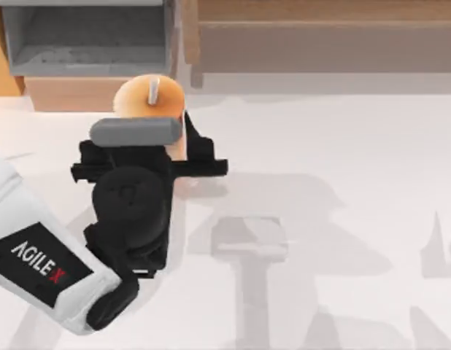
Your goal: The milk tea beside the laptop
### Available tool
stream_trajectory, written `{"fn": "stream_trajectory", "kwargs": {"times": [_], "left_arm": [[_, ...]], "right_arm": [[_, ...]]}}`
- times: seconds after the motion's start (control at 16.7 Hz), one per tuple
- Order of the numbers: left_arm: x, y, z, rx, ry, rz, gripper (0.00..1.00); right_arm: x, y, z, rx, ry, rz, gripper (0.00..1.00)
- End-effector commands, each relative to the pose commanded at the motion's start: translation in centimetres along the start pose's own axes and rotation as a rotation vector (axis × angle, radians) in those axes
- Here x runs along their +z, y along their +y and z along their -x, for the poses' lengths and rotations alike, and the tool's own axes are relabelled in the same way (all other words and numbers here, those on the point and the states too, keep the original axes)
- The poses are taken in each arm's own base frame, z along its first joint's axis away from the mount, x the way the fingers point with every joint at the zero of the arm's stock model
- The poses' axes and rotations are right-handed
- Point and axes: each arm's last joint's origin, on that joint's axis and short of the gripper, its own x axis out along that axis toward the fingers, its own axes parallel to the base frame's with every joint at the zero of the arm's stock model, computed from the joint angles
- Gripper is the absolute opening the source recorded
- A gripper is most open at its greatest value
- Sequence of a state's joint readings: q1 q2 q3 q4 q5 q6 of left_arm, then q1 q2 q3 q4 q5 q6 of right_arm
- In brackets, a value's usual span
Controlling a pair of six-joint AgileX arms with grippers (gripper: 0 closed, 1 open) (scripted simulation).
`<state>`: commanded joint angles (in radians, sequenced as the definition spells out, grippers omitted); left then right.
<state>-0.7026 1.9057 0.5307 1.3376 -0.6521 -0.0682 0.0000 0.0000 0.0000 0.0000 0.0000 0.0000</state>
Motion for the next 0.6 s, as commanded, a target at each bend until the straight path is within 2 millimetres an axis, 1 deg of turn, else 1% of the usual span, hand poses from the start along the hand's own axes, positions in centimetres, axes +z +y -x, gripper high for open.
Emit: {"fn": "stream_trajectory", "kwargs": {"times": [0.12, 0.24, 0.42, 0.6], "left_arm": [[1.3, 0.8, -0.6, -0.001, -0.032, 0.021, 0.0], [2.4, 2.1, -1.0, -0.002, -0.052, 0.028, 0.0], [3.8, 4.9, -1.5, -0.001, -0.063, 0.019, 0.0], [4.8, 8.1, -1.3, 0.002, -0.052, -0.004, 0.0]], "right_arm": [[0.0, 0.0, 0.0, 0.0, 0.0, 0.0, 1.0], [0.0, 0.0, 0.0, 0.0, 0.0, 0.0, 1.0], [0.0, 0.0, 0.0, 0.0, 0.0, 0.0, 1.0], [0.0, 0.0, 0.0, 0.0, 0.0, 0.0, 1.0]]}}
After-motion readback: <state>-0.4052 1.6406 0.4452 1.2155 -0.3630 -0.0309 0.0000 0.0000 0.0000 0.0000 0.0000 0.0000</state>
